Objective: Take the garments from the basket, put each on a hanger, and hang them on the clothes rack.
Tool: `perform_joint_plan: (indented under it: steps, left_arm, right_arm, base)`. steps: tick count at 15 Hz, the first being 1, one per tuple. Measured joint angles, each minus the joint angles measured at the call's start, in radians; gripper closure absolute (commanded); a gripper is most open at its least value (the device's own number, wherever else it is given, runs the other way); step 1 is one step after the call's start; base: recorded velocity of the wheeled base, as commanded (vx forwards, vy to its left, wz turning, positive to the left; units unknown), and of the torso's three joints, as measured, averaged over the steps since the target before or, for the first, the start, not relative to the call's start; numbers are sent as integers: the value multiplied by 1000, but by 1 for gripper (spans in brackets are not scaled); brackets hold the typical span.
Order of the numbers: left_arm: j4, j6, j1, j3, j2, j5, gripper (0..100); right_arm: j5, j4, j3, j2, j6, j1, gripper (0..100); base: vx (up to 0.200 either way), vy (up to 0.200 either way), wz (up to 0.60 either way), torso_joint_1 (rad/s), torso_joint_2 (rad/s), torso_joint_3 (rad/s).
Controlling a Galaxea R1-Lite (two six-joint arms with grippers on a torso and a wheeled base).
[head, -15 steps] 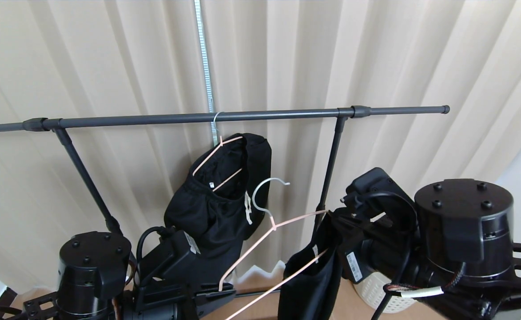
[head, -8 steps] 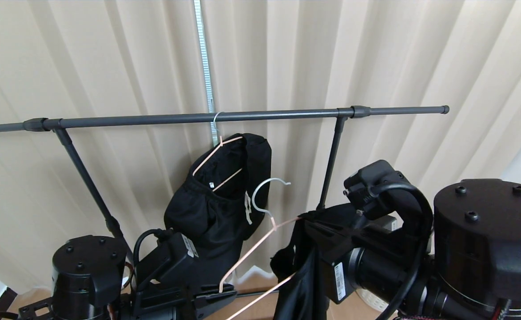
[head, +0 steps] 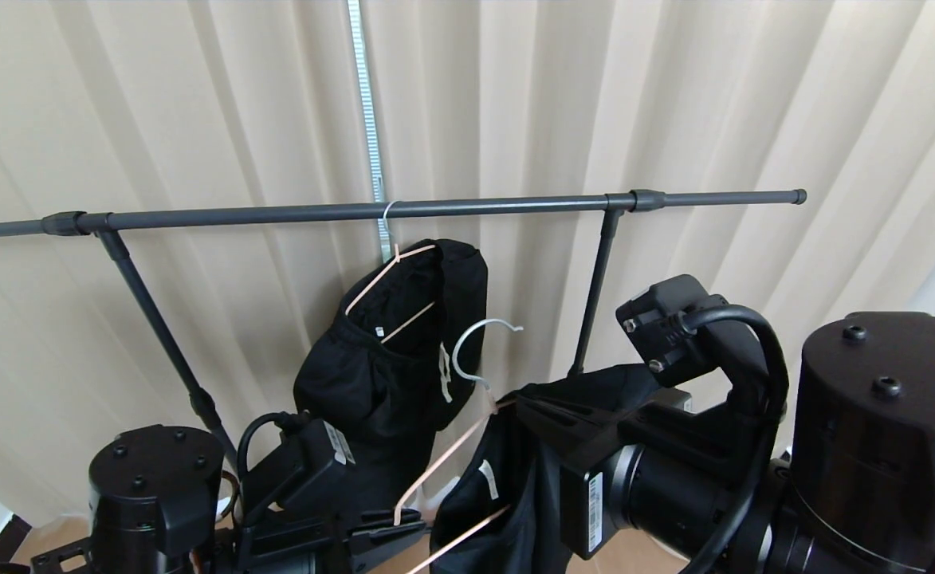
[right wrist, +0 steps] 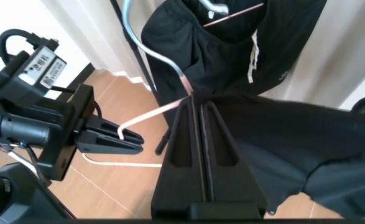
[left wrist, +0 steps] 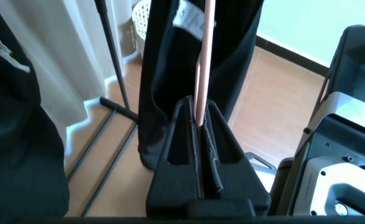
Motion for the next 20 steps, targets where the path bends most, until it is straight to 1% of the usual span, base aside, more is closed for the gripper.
perform_joint_plan:
  steps: [2,3,7,12,20]
  left_arm:
    - [-63,0,0,21,0,0,100]
    - [-76,0,0,31,0,0,100]
    - [-83,2,-1,46,-2,-1,100]
    - [-141,-2,-1,66,-4,-1,100]
    - [-158,-5,-1,74,-3,-3,100]
  right_arm:
    - [-3,0,0,2,0,-9,100]
    - [-3,-2,0,3,0,-16,100]
    - [-4,-2,1,6,-2,-23,100]
    - [-4,0,3,8,-3,-24,100]
    - [-5,-2,16,4,-22,-24,100]
  base:
    - [0,0,0,0,0,0]
    - [0,0,0,0,0,0]
    - [0,0,0,0,0,0]
    - [0,0,0,0,0,0]
    - [0,0,0,0,0,0]
